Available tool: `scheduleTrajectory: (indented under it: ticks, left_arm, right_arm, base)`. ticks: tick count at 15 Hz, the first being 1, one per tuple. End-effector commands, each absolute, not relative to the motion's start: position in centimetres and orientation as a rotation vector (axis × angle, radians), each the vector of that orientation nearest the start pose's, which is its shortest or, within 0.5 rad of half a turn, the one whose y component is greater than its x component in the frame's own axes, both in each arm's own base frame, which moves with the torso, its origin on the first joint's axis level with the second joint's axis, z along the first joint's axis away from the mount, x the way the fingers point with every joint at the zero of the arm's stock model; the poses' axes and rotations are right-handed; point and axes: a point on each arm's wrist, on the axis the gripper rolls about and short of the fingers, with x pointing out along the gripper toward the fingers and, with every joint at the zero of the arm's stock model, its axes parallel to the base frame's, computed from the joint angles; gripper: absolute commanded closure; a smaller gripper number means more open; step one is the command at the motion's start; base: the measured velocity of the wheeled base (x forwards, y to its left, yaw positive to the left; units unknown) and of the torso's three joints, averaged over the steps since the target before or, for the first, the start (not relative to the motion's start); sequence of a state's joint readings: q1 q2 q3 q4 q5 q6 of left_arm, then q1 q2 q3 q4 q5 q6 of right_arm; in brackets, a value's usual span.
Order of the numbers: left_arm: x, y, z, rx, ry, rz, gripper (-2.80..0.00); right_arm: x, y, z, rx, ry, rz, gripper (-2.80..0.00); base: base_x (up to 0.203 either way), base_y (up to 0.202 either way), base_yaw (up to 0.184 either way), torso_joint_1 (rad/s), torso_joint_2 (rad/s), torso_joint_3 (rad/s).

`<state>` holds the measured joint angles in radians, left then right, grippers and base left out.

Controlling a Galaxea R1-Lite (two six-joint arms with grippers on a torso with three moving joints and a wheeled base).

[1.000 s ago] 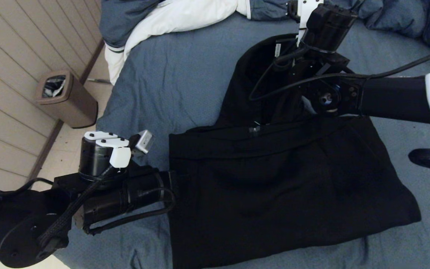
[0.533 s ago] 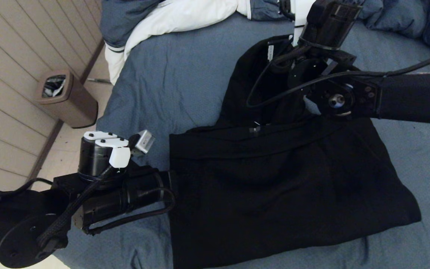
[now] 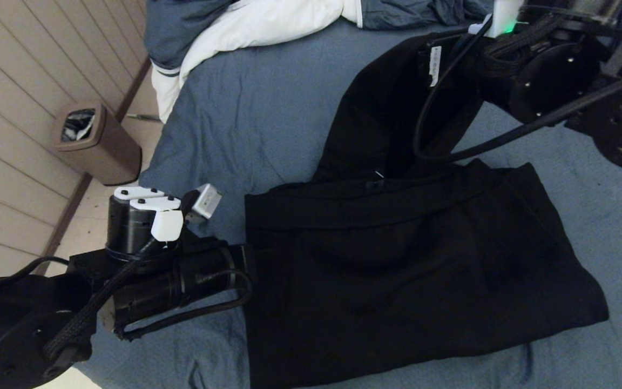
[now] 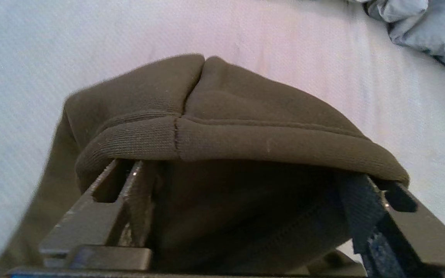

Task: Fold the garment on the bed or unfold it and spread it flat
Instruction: Unfold the black sweatshirt

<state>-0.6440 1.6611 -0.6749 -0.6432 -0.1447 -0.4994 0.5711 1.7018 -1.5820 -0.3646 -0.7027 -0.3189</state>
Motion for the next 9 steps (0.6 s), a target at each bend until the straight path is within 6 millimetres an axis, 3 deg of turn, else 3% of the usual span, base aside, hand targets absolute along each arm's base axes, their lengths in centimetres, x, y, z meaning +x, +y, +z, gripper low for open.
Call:
scheduleTrajectory:
  ticks: [1,4,9]
  left_arm:
    - [22.3,-17.2,16.2,-0.387,0.521,-0.681,0.0]
    - [22.3,-17.2,16.2,-0.387,0.521,-0.681,0.0]
    - [22.3,-17.2,16.2,-0.387,0.52,-0.679,0.0]
  right_arm:
    - [26.2,14.9,37.8,-0.171,-0.177,-0.169,-2.8]
    - [27.8,15.7,35.6,-0.213,-0.122,-0.14,-2.8]
    - [34.9,15.7,29.4,-0.281,0.019,-0.113,-2.8]
  base:
    - [0.0,0.0,0.0,0.0,0.0,0.0]
    - [0.0,0.0,0.0,0.0,0.0,0.0]
    - [0.0,0.0,0.0,0.0,0.0,0.0]
